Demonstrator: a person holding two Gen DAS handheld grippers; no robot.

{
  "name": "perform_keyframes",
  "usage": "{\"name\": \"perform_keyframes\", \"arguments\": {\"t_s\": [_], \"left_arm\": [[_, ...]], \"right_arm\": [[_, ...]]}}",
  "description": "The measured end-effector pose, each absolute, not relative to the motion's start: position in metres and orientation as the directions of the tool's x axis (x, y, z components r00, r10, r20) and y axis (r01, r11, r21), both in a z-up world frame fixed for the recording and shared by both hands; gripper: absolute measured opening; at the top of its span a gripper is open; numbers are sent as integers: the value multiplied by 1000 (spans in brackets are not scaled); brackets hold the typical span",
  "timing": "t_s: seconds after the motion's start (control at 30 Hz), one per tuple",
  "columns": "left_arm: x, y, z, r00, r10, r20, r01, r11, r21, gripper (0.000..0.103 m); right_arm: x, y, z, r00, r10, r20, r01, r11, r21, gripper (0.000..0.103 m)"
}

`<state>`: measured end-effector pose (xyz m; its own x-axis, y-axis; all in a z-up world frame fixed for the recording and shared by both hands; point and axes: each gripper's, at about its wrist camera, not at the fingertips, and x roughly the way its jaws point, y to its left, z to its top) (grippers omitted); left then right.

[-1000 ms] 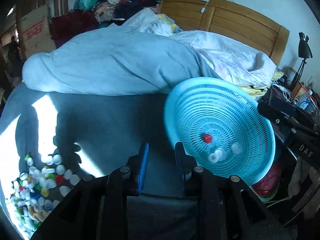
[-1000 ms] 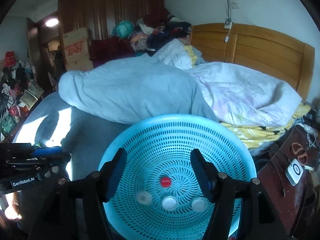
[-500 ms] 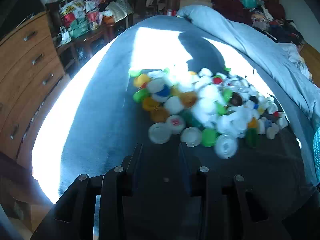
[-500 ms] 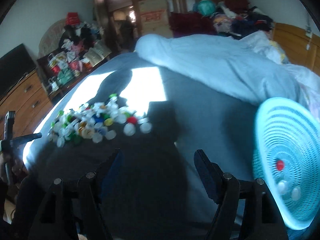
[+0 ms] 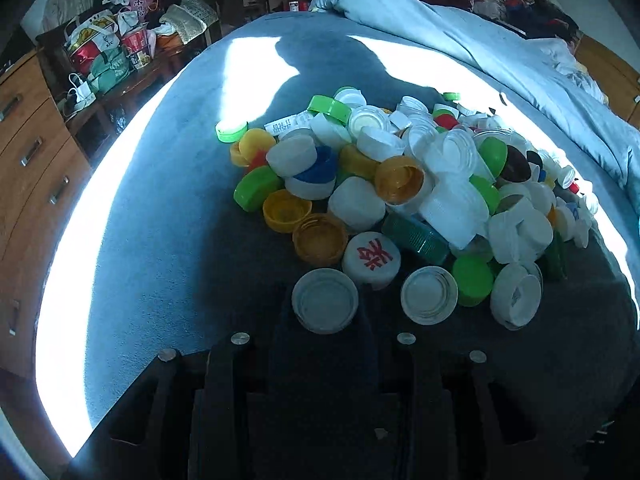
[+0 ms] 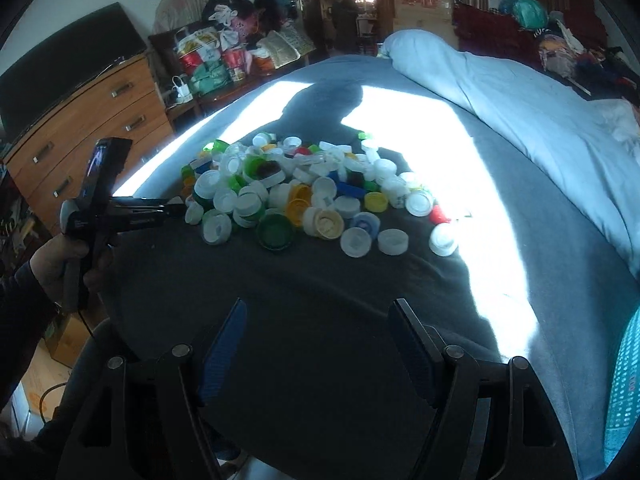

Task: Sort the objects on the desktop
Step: 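Return to the pile and grasp a white cap with each gripper, then carry the held white caps in both grippers over the blue basket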

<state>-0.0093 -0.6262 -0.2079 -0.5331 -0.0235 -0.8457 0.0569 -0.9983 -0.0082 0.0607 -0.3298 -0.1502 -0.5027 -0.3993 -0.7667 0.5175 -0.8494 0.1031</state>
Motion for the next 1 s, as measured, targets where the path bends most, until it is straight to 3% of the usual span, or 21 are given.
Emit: {"name": "perform_keyframes", "arguments": {"t_s": [0.1,0.23,0.57,0.6,0.67,0.8,0.87,0.9,0.93,1.0], "left_arm": [[5,-627,-198,-559,-31,-829,63,-998,-5,26],[25,-642,-181,-598,-41,-800,131,-990,-48,26],[36,-662,-182,-600,-22,-800,197,-973,-121,26],[35,-662,-184,-597,-15,-802,198,-972,-129,26],[36,-660,-187,-594,-6,-805,190,-973,-133,26],[38,-657,-183,-595,12,-803,176,-974,-145,26],[41,-653,-173,-618,25,-786,158,-975,-156,26],[41,-648,-171,-623,18,-782,143,-980,-136,26],[38,-642,-174,-615,11,-789,130,-985,-115,26],[33,-636,-181,-597,9,-803,124,-987,-102,26]], "right_arm": [[50,-358,-159,-463,-434,-773,556,-821,128,69],[31,-407,-183,-398,-481,-781,598,-782,177,68],[-1,-490,-234,-431,-389,-814,613,-788,52,66],[-1,-490,-235,-446,-379,-811,610,-791,35,54],[-4,-486,-234,-448,-377,-811,611,-791,30,43],[-3,-472,-200,-420,-419,-805,608,-788,93,43],[8,-460,-167,-464,-526,-713,652,-748,127,43],[4,-460,-179,-446,-489,-750,658,-747,95,43],[-15,-454,-204,-354,-443,-824,613,-775,155,42],[-18,-441,-202,-373,-475,-797,600,-779,183,43]]}}
